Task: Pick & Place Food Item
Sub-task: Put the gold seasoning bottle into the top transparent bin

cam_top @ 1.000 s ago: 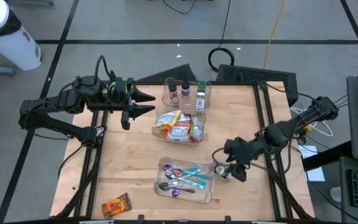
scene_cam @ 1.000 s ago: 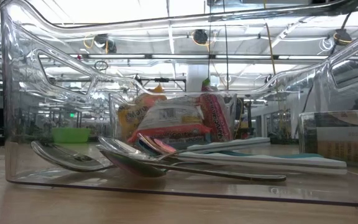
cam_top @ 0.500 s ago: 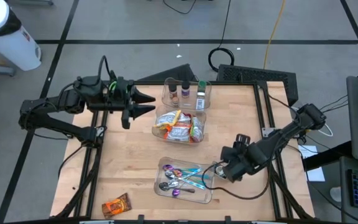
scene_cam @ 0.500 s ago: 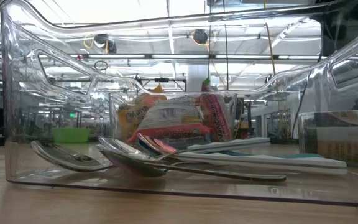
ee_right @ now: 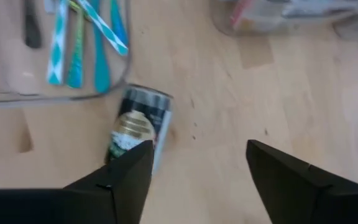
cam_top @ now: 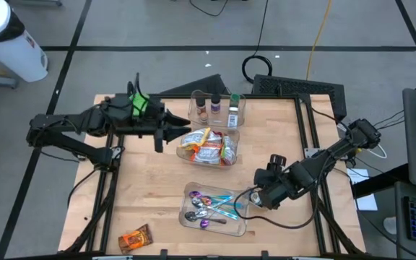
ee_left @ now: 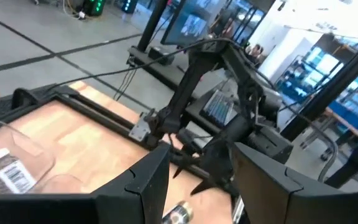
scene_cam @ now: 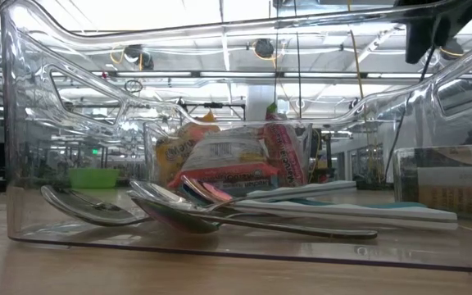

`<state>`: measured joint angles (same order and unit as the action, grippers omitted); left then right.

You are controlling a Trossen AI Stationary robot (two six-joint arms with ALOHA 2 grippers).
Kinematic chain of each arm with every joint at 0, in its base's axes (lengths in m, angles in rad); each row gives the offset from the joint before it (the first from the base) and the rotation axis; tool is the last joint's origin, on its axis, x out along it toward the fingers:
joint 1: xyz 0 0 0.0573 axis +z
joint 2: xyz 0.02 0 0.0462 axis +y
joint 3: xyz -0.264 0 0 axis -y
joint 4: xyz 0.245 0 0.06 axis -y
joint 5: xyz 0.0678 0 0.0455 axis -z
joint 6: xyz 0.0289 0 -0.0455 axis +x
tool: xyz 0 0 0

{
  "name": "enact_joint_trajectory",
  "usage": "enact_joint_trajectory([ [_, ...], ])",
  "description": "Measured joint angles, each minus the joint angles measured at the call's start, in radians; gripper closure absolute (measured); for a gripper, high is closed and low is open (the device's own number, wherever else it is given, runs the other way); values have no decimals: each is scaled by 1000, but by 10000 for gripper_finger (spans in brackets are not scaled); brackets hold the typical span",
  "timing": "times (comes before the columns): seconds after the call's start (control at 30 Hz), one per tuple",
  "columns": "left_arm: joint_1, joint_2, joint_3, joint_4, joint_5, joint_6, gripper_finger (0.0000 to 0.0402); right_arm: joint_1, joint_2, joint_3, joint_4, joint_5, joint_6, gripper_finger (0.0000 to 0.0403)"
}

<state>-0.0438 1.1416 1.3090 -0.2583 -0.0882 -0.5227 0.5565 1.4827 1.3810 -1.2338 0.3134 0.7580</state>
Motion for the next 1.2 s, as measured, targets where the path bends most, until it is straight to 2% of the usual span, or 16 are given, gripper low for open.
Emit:
enact_joint_trajectory([
  [0.1, -27, 25, 3, 45, -28, -10, 222, 11, 0, 0, 50, -4, -28, 116],
  [0.27, -62, 48, 1, 43, -66, -23, 222, 39, 0, 0, 104, -7, -36, 34],
  [0.37, -76, 51, 1, 41, -79, -23, 222, 49, 0, 0, 113, -22, 26, 8],
  [0.5, -77, 58, 2, 43, -80, -31, 222, 59, 0, 0, 80, -83, 65, 14],
  [0.8, -95, 58, 2, 41, -88, -29, 222, 61, 3, -7, 144, -77, 140, 18],
  [1.03, -116, 58, 2, 29, -123, -13, 222, 61, 5, -134, 275, -109, 269, 18],
  [1.2, -116, 58, 2, 14, -123, -14, 222, 61, 5, -217, 292, -116, 309, 18],
])
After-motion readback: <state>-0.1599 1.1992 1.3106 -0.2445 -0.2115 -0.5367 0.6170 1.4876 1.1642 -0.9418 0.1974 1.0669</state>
